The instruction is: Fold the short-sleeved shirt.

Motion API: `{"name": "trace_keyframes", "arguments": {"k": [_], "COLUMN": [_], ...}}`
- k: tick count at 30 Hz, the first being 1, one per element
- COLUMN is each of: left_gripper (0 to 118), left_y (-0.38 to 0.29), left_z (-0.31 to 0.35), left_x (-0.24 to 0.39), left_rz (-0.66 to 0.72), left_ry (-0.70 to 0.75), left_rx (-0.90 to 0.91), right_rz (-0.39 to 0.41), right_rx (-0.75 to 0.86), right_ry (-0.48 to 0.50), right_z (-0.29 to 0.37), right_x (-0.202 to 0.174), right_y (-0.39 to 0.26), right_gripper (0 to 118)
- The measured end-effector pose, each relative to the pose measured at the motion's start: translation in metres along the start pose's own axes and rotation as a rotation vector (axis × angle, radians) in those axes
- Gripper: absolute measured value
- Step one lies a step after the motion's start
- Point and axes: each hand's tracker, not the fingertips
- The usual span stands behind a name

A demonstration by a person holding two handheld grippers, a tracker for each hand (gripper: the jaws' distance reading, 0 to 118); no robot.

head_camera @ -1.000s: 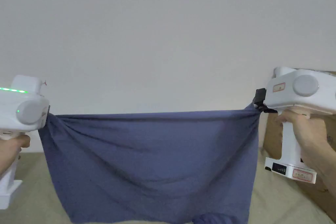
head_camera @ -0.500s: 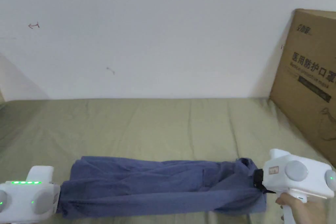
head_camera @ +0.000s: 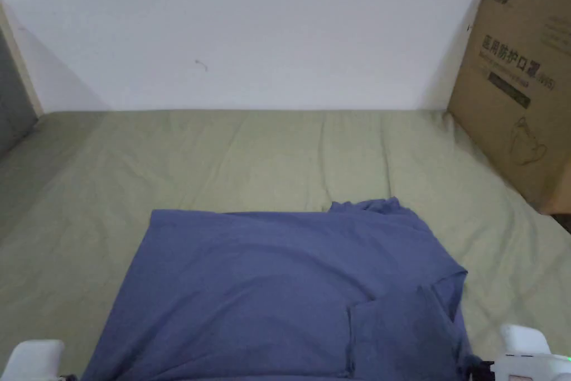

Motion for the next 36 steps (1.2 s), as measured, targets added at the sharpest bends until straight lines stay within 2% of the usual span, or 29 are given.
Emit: {"name": "trace_keyframes", "arguments": {"k": [6,7,8,9,10,11,12,13,14,15,19,22,23,24,25,26,27,29,30,34,36], "left_gripper": [0,5,13,27,49,70,91,104,104,103,104,103,98,83,45,14,0,0,0,0,0], "left_y": [-0.060,-0.064,-0.068,-0.069,-0.070,-0.071,-0.069,-0.067,-0.063,-0.059,-0.033,-0.009,-0.002,0.004,0.008,0.010,0.011,0.012,0.016,0.045,0.066], "left_z": [0.037,0.038,0.040,0.040,0.041,0.042,0.043,0.044,0.046,0.052,0.070,0.072,0.069,0.064,0.059,0.049,0.039,0.023,0.018,-0.002,-0.018], "left_x": [-0.011,-0.011,-0.010,-0.008,-0.008,-0.010,-0.012,-0.012,-0.013,-0.014,-0.006,0.007,0.010,0.016,0.021,0.025,0.030,0.036,0.036,0.033,0.030], "left_rz": [0.025,0.025,0.027,0.024,0.024,0.025,0.022,0.031,0.044,0.056,0.065,0.056,0.050,0.050,0.051,0.049,0.051,0.053,0.057,0.079,0.085], "left_ry": [-0.038,-0.048,-0.049,-0.048,-0.035,-0.029,-0.035,-0.033,-0.034,-0.051,-0.092,-0.155,-0.186,-0.195,-0.206,-0.211,-0.208,-0.228,-0.235,-0.241,-0.239], "left_rx": [-0.033,-0.035,-0.031,-0.036,-0.038,-0.031,-0.028,-0.024,-0.022,-0.010,0.072,0.110,0.109,0.096,0.087,0.077,0.062,0.024,0.009,0.004,-0.004], "right_rz": [-0.019,-0.020,-0.026,-0.037,-0.043,-0.041,-0.018,0.009,0.019,0.018,0.020,0.089,0.115,0.142,0.146,0.152,0.140,0.099,0.083,0.141,0.143], "right_rx": [-0.009,-0.013,-0.010,-0.006,-0.002,-0.001,-0.010,-0.013,-0.005,0.001,0.062,0.113,0.119,0.114,0.113,0.108,0.105,0.046,0.058,0.053,0.048], "right_ry": [0.007,0.003,0.003,0.009,0.016,0.017,0.000,-0.028,-0.046,-0.046,-0.022,0.004,0.011,0.014,0.011,0.014,0.025,0.089,0.081,0.045,0.057], "right_z": [0.035,0.036,0.038,0.039,0.041,0.042,0.042,0.042,0.043,0.046,0.058,0.059,0.060,0.056,0.051,0.043,0.034,0.018,0.011,-0.010,-0.024], "right_x": [0.013,0.013,0.014,0.014,0.013,0.011,0.009,0.008,0.007,0.005,-0.005,-0.024,-0.032,-0.040,-0.046,-0.052,-0.055,-0.061,-0.065,-0.083,-0.085], "right_y": [-0.053,-0.057,-0.061,-0.064,-0.065,-0.064,-0.062,-0.061,-0.059,-0.055,-0.030,-0.010,-0.002,0.004,0.007,0.009,0.012,0.016,0.019,0.042,0.062], "right_gripper": [0,0,0,2,8,21,41,76,90,92,92,88,80,66,32,2,0,0,0,0,0]}}
